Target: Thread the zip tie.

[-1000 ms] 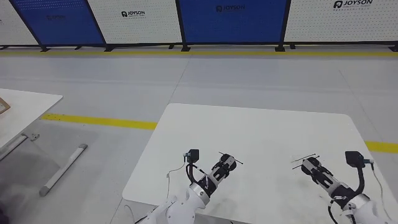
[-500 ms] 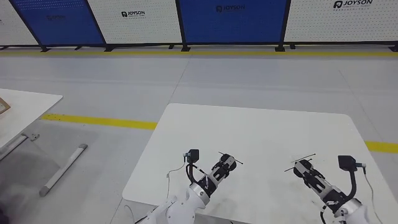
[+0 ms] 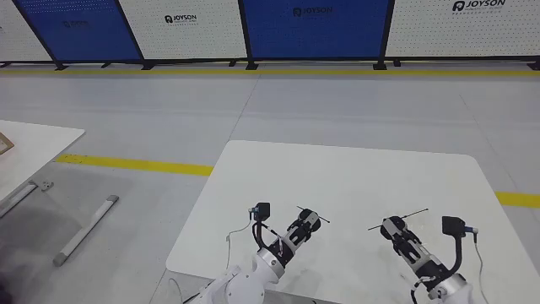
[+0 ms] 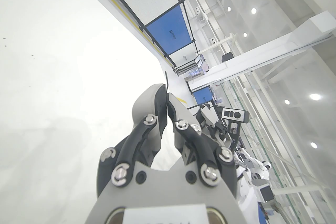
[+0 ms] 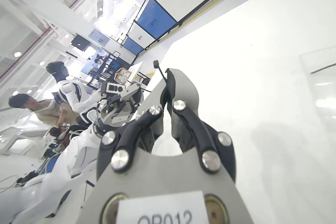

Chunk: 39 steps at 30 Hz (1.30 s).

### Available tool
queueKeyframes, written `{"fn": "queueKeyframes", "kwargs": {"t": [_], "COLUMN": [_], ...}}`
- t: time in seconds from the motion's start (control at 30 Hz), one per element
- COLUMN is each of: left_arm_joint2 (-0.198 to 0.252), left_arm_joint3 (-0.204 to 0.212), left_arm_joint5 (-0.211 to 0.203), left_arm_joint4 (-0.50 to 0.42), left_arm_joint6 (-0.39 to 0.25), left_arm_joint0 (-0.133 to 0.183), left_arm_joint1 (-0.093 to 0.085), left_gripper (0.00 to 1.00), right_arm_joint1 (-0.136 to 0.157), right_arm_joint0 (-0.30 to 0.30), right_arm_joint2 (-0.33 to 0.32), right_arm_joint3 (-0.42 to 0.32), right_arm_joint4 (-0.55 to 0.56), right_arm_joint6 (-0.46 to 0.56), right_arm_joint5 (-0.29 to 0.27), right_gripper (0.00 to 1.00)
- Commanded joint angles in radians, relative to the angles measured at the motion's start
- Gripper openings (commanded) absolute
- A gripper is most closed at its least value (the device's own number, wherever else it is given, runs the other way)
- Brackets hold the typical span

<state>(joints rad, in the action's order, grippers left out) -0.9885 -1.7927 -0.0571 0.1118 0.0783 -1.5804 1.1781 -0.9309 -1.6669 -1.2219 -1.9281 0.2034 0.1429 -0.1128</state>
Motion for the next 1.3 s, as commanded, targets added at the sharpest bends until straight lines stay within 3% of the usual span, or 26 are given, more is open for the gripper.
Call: {"fn": "queueKeyframes", "kwargs": {"t": [0.0, 0.07, 0.93, 1.27], "left_arm_joint2": [0.000, 0.000, 0.000, 0.030], "left_arm_joint3": [0.000, 0.000, 0.000, 0.049], "left_arm_joint5": [0.000, 0.000, 0.000, 0.014], "left_arm_joint4": [0.000, 0.000, 0.000, 0.019], "left_arm_joint6": [0.000, 0.000, 0.000, 0.008], "left_arm_joint0": [0.000, 0.000, 0.000, 0.024], "left_arm_joint1": [0.000, 0.000, 0.000, 0.011], "left_gripper": [0.00, 0.00, 0.00, 0.00], "right_arm_joint1": [-0.010, -0.017, -0.017, -0.017], "right_arm_joint0": [0.025, 0.048, 0.048, 0.048], "right_arm_joint2": [0.043, 0.057, 0.057, 0.057], "right_arm_joint3": [0.019, 0.037, 0.037, 0.037], "right_arm_joint4": [0.021, 0.014, 0.014, 0.014], "right_arm_joint6": [-0.028, -0.039, -0.039, -0.039], "right_arm_joint5": [0.009, 0.022, 0.022, 0.022], "right_gripper": [0.00, 0.00, 0.00, 0.00]}}
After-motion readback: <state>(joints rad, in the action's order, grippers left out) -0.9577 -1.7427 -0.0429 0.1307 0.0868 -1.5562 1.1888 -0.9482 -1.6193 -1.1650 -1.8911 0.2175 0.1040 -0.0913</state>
